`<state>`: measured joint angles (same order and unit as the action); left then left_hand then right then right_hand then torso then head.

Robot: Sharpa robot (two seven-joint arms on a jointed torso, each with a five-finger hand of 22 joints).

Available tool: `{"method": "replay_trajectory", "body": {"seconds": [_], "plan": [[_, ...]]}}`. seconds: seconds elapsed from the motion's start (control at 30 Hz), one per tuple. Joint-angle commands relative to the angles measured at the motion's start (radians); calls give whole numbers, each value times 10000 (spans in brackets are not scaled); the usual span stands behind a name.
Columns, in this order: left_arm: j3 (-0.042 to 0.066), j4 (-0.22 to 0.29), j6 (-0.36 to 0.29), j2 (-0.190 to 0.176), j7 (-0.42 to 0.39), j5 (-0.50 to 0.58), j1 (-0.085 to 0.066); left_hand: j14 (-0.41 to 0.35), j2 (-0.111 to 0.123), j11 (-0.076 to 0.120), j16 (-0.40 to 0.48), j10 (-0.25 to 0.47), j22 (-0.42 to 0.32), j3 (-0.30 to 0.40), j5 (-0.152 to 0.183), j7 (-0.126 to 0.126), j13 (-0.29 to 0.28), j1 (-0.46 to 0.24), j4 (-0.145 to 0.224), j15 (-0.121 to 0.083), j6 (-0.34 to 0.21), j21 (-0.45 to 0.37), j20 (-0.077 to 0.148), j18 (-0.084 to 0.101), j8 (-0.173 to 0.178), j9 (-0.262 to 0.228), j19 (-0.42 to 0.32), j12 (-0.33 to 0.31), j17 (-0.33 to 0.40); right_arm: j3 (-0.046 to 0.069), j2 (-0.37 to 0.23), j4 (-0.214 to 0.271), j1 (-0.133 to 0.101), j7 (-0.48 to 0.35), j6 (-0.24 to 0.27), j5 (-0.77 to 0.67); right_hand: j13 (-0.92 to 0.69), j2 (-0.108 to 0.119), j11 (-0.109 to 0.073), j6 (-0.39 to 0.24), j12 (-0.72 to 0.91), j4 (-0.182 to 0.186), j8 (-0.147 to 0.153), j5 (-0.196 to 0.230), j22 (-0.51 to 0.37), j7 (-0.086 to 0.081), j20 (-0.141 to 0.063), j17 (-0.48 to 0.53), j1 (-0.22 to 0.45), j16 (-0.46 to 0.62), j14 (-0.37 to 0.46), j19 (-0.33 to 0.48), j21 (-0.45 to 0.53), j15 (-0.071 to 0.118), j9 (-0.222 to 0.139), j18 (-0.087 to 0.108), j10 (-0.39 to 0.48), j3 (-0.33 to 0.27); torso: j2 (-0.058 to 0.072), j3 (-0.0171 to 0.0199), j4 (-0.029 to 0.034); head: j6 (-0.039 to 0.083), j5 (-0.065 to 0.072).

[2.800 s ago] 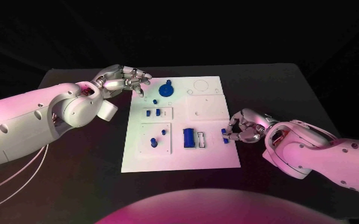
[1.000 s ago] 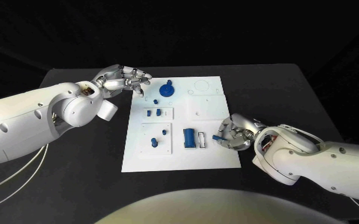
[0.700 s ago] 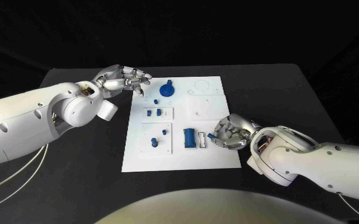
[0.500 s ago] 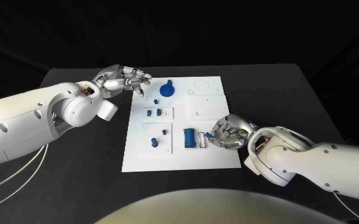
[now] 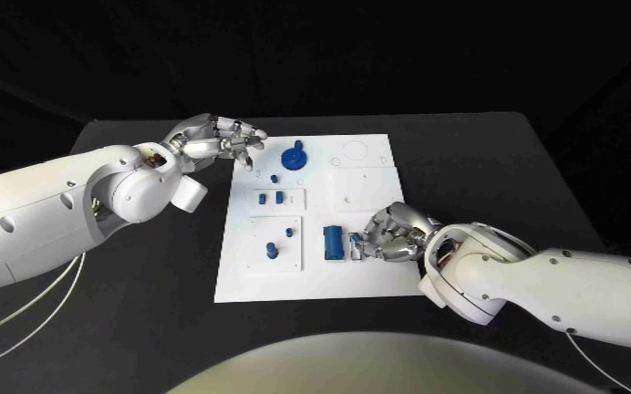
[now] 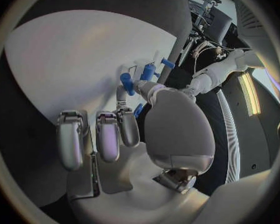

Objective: Assemble the parts on the task board

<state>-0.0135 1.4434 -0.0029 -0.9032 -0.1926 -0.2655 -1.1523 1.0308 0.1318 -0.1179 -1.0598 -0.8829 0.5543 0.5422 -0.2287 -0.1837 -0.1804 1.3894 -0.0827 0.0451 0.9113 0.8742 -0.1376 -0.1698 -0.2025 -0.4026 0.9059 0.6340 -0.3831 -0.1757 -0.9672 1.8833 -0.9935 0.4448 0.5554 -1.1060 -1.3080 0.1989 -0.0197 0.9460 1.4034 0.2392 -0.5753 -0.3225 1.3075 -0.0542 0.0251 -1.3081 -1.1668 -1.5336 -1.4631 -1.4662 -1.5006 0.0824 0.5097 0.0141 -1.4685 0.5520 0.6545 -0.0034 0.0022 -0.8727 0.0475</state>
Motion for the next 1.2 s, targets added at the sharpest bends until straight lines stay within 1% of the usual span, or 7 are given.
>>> {"method": "replay_trajectory", "body": {"seconds": [0.03,0.17,0.33,0.4,0.57,0.87,1.2], "plan": [[5,27,200,26,-28,60,-1,21,-33,3,54,39,-9,70,-31,-13,9,53,-8,8,-77,-58,-53,-146,43,-10,33,2,-15,1,94,-90,13,65,-311,136,-1277,-11,-57,143,14,85,-28,8,2461,54,-94,-2000,174,-18,-938,-925,-47,67,513,-13,-145,0,-8,-7,3,1,-6],[5,25,210,21,7,42,-1,20,-29,-6,62,47,-7,77,-29,-22,10,40,-12,14,-88,-55,-52,-141,52,-25,37,1,-25,2,159,-158,13,112,-451,136,-1287,23,-57,185,22,146,-42,37,2465,56,-96,-2002,409,-18,-938,-928,-61,66,550,-16,-158,-130,-5,-4,-8,1,-20],[5,27,235,16,55,16,-1,20,-32,-9,63,52,-7,78,-30,-25,11,30,-21,17,-89,-56,-53,-140,53,-27,37,-1,-27,2,217,-204,13,128,-595,131,-1305,13,-63,223,41,174,-56,46,2465,66,-99,-1996,531,-14,-937,-928,-63,70,573,-16,-175,-239,-5,-5,-5,1,-31],[5,26,250,14,80,-15,-1,20,-32,-9,63,52,-7,78,-30,-25,11,30,-21,17,-89,-56,-53,-140,53,-27,37,-1,-27,2,238,-212,13,119,-635,128,-1302,12,-65,239,36,196,-61,49,2465,68,-101,-1996,586,-14,-937,-928,-61,72,581,-16,-175,-281,-4,-1,-9,1,-37],[5,22,278,7,144,-57,-1,19,-30,-12,65,59,-8,78,-30,-26,12,25,-24,18,-94,-57,-54,-139,56,-29,36,-5,-28,2,251,-216,13,81,-636,109,-1325,25,-78,279,60,242,-76,49,2471,83,-107,-2012,721,-22,-940,-933,-85,82,606,-21,-195,-410,-7,-3,-9,1,-38],[5,3,300,15,187,-82,-1,13,-21,-17,71,76,-9,77,-30,-29,16,13,-31,23,-104,-61,-56,-137,63,-33,32,-13,-30,1,231,-200,13,39,-612,65,-1329,71,-80,295,56,360,-61,49,2471,84,-114,-2017,959,-24,-942,-933,-85,86,628,-21,-202,-639,-1,3,-14,1,-42],[5,-6,303,18,194,-91,-1,0,-13,-32,86,139,-13,88,-33,-37,31,-2,-42,33,-115,-70,-61,-135,71,-44,22,-49,-35,1,177,-155,13,-11,-713,16,-1342,179,-76,307,64,409,-47,66,2472,80,-116,-2017,1117,-24,-941,-933,-86,85,650,-21,-212,-935,-5,3,-10,1,-38]]}}
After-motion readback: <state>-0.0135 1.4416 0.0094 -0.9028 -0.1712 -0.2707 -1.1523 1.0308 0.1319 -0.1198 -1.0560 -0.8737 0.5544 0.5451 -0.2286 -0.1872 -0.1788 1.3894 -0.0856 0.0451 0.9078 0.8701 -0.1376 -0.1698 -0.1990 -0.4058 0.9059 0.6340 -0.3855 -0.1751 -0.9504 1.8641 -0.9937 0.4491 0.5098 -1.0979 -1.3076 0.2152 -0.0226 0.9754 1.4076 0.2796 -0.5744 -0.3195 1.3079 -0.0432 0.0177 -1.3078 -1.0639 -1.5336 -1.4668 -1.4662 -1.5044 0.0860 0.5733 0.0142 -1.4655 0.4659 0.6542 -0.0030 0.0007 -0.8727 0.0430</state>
